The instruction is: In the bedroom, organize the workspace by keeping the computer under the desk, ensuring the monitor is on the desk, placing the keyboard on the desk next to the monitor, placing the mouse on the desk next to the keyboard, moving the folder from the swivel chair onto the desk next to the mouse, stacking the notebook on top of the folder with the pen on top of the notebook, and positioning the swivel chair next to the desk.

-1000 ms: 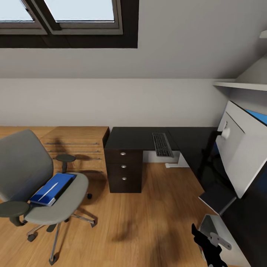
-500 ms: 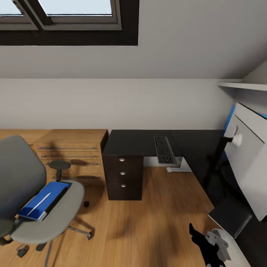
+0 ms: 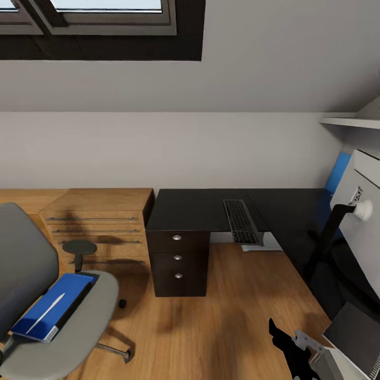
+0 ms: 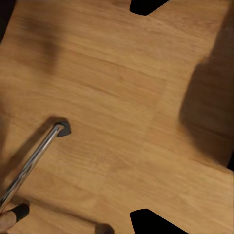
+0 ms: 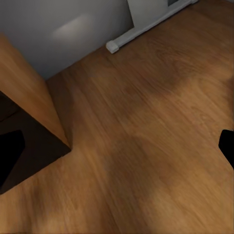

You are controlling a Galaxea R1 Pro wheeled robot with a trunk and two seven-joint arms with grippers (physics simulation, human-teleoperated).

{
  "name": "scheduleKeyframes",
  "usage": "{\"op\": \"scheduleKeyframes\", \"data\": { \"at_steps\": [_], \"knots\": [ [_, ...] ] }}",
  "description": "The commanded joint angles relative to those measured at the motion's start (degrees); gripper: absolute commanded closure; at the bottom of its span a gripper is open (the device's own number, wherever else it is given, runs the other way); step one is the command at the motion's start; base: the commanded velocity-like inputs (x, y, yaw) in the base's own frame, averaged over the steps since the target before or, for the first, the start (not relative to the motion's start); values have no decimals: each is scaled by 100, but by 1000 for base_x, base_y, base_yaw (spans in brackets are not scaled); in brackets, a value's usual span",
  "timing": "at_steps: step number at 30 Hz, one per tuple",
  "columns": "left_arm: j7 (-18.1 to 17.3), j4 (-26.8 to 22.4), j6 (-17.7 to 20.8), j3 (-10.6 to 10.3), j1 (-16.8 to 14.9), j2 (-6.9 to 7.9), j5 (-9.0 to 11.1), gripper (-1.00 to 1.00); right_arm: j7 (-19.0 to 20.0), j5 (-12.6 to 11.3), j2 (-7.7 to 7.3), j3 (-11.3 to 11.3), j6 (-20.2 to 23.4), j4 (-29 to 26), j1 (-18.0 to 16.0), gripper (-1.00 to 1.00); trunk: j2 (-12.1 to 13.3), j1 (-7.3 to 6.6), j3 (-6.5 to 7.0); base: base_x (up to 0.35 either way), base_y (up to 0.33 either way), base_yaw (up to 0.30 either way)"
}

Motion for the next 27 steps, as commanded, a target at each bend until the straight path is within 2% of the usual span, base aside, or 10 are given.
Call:
{"op": "scheduleKeyframes", "data": {
  "at_steps": [1,27],
  "knots": [
    [14,2,-13,43,-3,-2,-28,-100,55,-60,4,-23,-10,6,-6,-100,-3,1,-5,66,68,-181],
    [28,2,-9,43,-2,-10,-28,-100,55,-60,4,-23,-10,9,-6,-100,-3,1,-5,8,8,-247]
  ]
}}
